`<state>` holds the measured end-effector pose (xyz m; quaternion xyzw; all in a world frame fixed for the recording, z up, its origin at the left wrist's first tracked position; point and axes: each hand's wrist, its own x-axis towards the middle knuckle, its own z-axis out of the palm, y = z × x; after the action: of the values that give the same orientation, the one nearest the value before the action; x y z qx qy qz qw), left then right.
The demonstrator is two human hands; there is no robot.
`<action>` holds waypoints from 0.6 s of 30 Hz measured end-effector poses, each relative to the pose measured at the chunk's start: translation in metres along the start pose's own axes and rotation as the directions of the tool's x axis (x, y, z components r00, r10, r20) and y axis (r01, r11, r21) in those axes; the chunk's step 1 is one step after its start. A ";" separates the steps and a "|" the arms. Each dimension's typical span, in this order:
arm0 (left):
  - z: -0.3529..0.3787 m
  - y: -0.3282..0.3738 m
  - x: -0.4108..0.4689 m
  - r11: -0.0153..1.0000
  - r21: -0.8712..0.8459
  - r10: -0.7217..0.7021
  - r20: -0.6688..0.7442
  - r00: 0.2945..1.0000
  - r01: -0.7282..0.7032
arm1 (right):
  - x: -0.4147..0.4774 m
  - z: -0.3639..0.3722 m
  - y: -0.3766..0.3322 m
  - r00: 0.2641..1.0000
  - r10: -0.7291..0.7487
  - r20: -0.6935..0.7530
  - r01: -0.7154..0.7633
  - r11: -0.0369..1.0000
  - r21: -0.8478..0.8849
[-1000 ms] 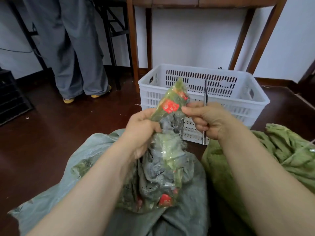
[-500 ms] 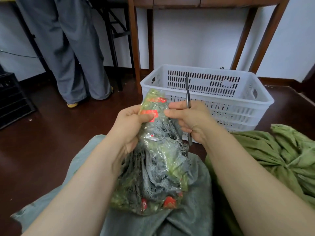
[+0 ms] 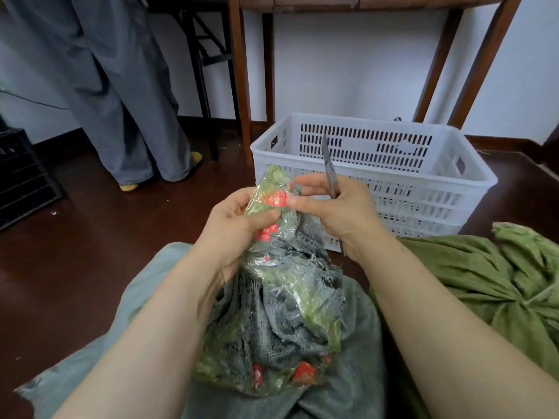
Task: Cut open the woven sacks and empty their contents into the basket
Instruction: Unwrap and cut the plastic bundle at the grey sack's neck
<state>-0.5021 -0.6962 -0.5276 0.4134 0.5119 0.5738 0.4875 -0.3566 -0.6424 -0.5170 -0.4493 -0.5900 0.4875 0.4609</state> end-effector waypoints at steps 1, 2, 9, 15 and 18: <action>-0.001 -0.001 0.001 1.000 0.007 -0.009 0.006 1.000 0.009 | 0.000 0.001 0.001 1.000 -0.024 -0.006 0.024 1.000 -0.002; -0.002 -0.002 0.003 1.000 0.015 -0.016 0.012 1.000 0.016 | 0.000 0.001 0.001 0.999 -0.040 -0.009 0.040 0.999 -0.010; -0.010 -0.006 0.008 0.997 -0.043 -0.068 0.043 0.997 0.069 | -0.002 0.000 -0.001 0.967 0.206 0.152 -0.242 0.928 0.284; -0.005 -0.013 0.013 0.875 0.480 0.221 -0.273 0.936 -0.067 | -0.004 0.004 -0.001 0.987 0.159 0.035 -0.163 0.973 0.166; 0.005 -0.008 0.013 0.857 0.472 0.359 -0.259 0.897 -0.207 | -0.005 0.008 -0.001 0.994 0.107 -0.013 -0.102 0.973 0.207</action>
<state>-0.4988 -0.6828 -0.5351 0.4783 0.6345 0.5743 0.1971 -0.3636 -0.6483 -0.5168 -0.4355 -0.5062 0.5641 0.4857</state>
